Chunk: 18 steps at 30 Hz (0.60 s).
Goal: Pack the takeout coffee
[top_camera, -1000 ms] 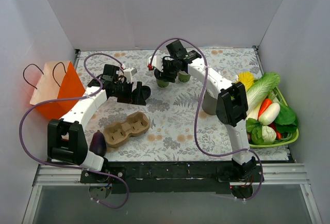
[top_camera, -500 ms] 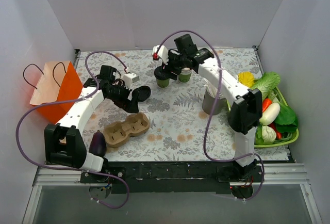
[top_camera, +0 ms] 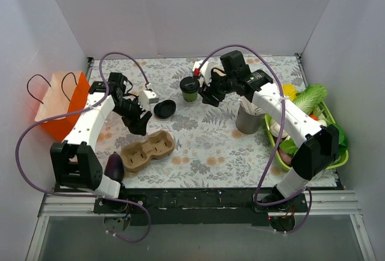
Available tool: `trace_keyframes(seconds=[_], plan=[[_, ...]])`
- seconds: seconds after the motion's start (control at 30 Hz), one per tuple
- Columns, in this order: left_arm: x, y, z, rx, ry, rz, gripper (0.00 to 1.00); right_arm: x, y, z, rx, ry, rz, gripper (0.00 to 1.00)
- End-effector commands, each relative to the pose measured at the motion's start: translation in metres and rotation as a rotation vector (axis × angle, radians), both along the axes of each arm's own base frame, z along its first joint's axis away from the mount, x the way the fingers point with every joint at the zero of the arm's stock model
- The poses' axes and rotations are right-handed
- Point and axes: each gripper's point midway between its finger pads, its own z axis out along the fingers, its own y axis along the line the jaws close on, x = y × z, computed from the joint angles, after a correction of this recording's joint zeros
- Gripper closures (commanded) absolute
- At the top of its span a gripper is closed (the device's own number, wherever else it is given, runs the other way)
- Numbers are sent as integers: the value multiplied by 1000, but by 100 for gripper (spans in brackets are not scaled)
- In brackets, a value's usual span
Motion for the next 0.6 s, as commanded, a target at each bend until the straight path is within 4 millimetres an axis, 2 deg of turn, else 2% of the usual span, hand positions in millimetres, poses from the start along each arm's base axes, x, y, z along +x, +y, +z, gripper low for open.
trace_keyframes(seconds=[0.0, 0.13, 0.27, 0.4, 0.43, 0.57], plan=[[-4, -6, -1, -28, 107, 82, 41, -1, -4, 8, 19, -29, -26, 37], [-12, -8, -8, -53, 64, 105, 41, -4, -7, 5, 17, -26, -33, 37], [-17, -10, -13, -63, 92, 124, 46, -5, -5, 1, 18, -3, -31, 37], [-28, -15, -17, -69, 124, 113, 49, -4, -2, -2, 19, 16, -26, 37], [-35, -15, -22, -61, 138, 106, 50, -4, -1, -2, 20, 18, -26, 37], [-44, -13, -31, -30, 108, 89, 50, -2, 0, -4, 19, 19, -26, 37]])
